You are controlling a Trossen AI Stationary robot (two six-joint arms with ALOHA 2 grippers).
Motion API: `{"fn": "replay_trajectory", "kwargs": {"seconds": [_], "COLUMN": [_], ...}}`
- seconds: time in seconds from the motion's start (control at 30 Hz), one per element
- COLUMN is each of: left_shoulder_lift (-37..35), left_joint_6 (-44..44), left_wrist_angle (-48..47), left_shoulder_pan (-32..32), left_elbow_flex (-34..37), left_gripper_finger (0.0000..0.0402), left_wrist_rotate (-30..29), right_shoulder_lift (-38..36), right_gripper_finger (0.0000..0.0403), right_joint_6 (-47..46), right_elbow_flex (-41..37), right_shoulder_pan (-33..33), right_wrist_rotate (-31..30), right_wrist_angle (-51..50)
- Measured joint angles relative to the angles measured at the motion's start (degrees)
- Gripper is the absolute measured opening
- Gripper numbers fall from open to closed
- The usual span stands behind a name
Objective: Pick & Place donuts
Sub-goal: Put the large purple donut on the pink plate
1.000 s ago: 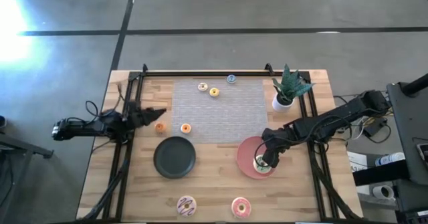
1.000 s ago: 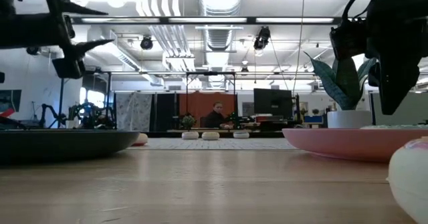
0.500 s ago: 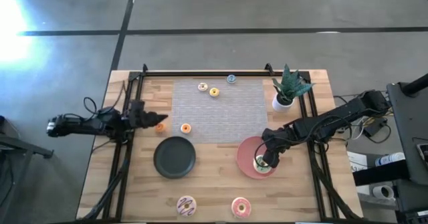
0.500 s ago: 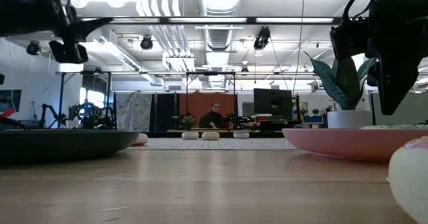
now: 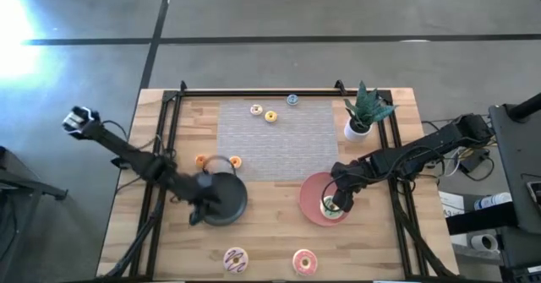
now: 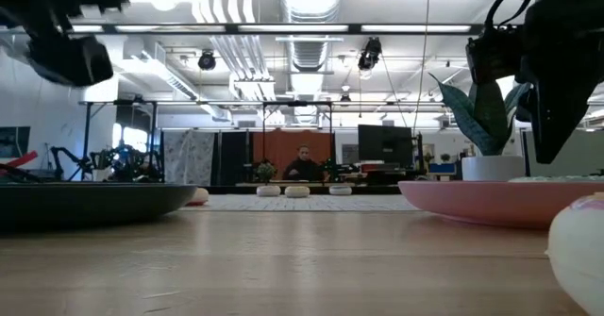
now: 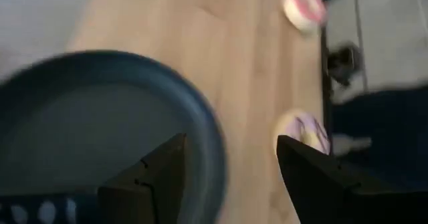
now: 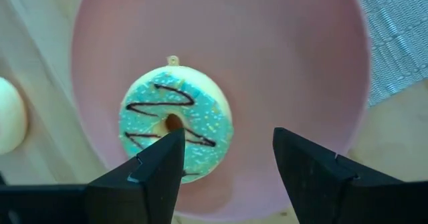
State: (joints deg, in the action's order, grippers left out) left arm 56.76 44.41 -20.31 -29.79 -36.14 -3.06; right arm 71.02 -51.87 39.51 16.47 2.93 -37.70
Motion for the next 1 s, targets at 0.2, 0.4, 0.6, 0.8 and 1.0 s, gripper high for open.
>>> {"fn": "replay_trajectory", "kwargs": {"seconds": [0.2, 0.4, 0.6, 0.8, 1.0], "left_shoulder_lift": [13.36, 25.15, 32.22, 37.99, 43.77], "left_joint_6": [-0.06, -4.22, -5.16, -3.1, 0.93], "left_wrist_angle": [1.45, 0.82, 1.69, 3.29, 3.16], "left_shoulder_pan": [-7.12, -11.46, -11.64, -11.64, -11.54], "left_elbow_flex": [-6.23, -11.97, -18.38, -22.3, -25.44], "left_gripper_finger": [0.0204, 0.0204, 0.0204, 0.0204, 0.0204], "left_wrist_rotate": [-0.06, 0.2, 0.03, 0.63, 0.64], "right_shoulder_lift": [0.0, 0.0, 0.0, -0.02, -0.02], "right_gripper_finger": [0.0219, 0.0219, 0.0219, 0.0219, 0.0219], "right_joint_6": [0.9, 2.32, 5.35, 10.27, 13.89], "right_elbow_flex": [-1.26, -2.32, -2.57, -2.57, -2.59], "right_shoulder_pan": [0.02, 0.02, 0.02, 0.02, 0.05], "right_wrist_rotate": [-0.15, -0.14, 0.19, 0.71, 0.68], "right_wrist_angle": [-0.11, -0.01, -0.09, -1.95, -2.86]}}
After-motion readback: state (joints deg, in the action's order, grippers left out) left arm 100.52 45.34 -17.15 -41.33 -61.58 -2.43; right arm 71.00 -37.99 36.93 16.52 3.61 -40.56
